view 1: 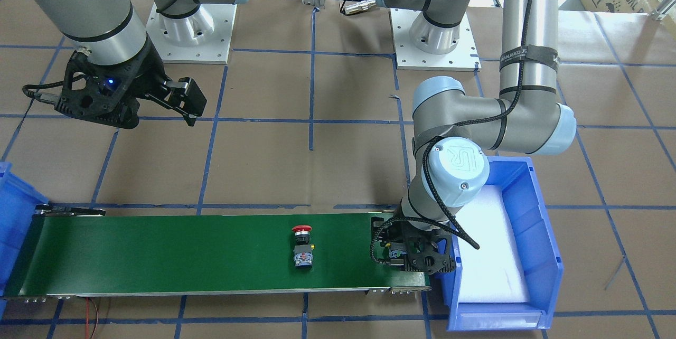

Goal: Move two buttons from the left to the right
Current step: 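Place the yellow button on the belt behind the red button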

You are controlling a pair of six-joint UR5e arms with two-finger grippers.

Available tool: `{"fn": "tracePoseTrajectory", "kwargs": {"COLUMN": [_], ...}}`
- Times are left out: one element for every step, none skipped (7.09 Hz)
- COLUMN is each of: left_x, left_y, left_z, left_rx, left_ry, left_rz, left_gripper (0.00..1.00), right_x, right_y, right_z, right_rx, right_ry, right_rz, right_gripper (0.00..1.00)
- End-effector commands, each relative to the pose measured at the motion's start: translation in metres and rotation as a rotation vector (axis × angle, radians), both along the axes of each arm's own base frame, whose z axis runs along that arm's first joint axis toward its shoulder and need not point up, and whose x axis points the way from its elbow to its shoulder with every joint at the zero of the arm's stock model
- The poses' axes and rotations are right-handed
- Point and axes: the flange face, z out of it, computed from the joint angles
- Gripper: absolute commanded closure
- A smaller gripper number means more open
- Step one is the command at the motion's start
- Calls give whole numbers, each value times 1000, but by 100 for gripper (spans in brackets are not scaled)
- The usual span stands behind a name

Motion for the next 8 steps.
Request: {"fn": "tracePoseTrajectory", "kwargs": {"left_x": [-2, 1, -3, -1, 4, 8, 6, 5], "left_y": [11, 38, 87, 125, 155, 176, 182, 180], "left_z": [52, 102, 148, 190, 215, 232, 239, 242], "left_rx": [-56, -58, 1, -36, -68, -89, -105, -130], "left_ry": [3, 8, 4, 6, 9, 6, 15, 26], "left_rz": [-4, -5, -18, -23, -18, -24, -26, -35], "left_gripper": [0, 0, 0, 0, 0, 0, 0, 0], "right_x": [0, 0, 0, 0, 0, 0, 0, 1], "right_y": [0, 0, 0, 0, 0, 0, 1, 0], "right_z": [0, 0, 0, 0, 0, -1, 1, 0], "right_rx": [0, 0, 0, 0, 0, 2, -1, -3], "right_ry": [0, 0, 0, 0, 0, 0, 0, 0], "right_rz": [1, 1, 1, 1, 1, 1, 1, 3], "right_gripper": [0, 0, 0, 0, 0, 0, 0, 0]}}
